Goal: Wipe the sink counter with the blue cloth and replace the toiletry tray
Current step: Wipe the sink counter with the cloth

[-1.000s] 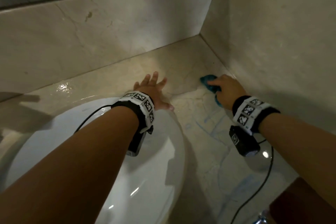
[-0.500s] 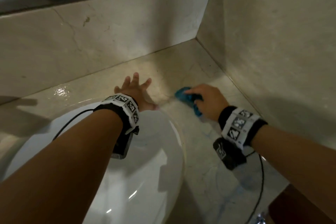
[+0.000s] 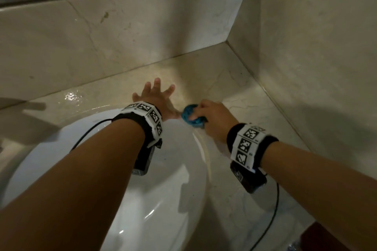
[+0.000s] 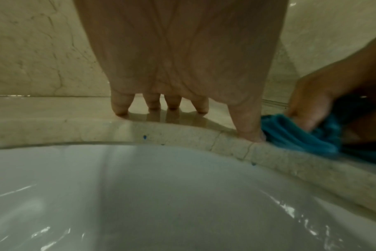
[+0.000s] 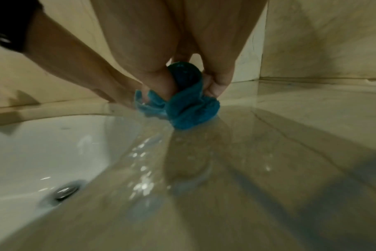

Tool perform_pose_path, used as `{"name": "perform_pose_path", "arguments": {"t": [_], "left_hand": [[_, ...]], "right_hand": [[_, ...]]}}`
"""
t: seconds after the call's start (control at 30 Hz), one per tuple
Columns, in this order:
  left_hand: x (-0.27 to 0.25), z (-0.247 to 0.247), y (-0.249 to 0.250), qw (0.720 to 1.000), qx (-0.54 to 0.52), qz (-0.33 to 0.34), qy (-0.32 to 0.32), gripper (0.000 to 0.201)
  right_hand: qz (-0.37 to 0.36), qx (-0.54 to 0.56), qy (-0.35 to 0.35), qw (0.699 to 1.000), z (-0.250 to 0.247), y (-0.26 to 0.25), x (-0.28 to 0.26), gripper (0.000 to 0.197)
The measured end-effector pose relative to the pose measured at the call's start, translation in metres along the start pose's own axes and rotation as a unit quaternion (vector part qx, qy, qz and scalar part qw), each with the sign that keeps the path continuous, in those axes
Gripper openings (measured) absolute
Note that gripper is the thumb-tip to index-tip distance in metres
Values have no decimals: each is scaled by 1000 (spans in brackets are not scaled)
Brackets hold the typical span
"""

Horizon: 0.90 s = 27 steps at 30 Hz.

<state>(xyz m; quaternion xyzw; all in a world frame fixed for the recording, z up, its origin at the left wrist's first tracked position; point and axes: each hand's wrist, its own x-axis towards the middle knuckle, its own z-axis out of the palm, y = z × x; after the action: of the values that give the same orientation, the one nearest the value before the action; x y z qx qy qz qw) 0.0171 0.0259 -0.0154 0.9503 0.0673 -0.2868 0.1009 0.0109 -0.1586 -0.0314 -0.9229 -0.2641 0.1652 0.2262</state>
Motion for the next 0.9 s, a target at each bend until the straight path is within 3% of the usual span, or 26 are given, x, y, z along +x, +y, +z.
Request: {"name": "perform_pose_path", "arguments": {"t": [0.23,0.37,0.57,0.73,0.9], "left_hand": [[-5,-3,0,1000,-5,0,-5,102],[-6,-5,1,1000,-6,1,-14,105],[-2,0,-1,1000,-1,6,4,103],[0,-4,2,1000,-1,-6,-13,104],[7,-3,1,1000,-7,-10,-23,110]], "right_hand": [[-8,27,-119,993,-28,7,-27,46],[51,-7,11,999,-57,53,-7,40],[201,-67,126,969,-80,107,16,48],[221,-118,124,960,-71,109,42,46],[206,-144,47,967,-74,92,70,49]]}}
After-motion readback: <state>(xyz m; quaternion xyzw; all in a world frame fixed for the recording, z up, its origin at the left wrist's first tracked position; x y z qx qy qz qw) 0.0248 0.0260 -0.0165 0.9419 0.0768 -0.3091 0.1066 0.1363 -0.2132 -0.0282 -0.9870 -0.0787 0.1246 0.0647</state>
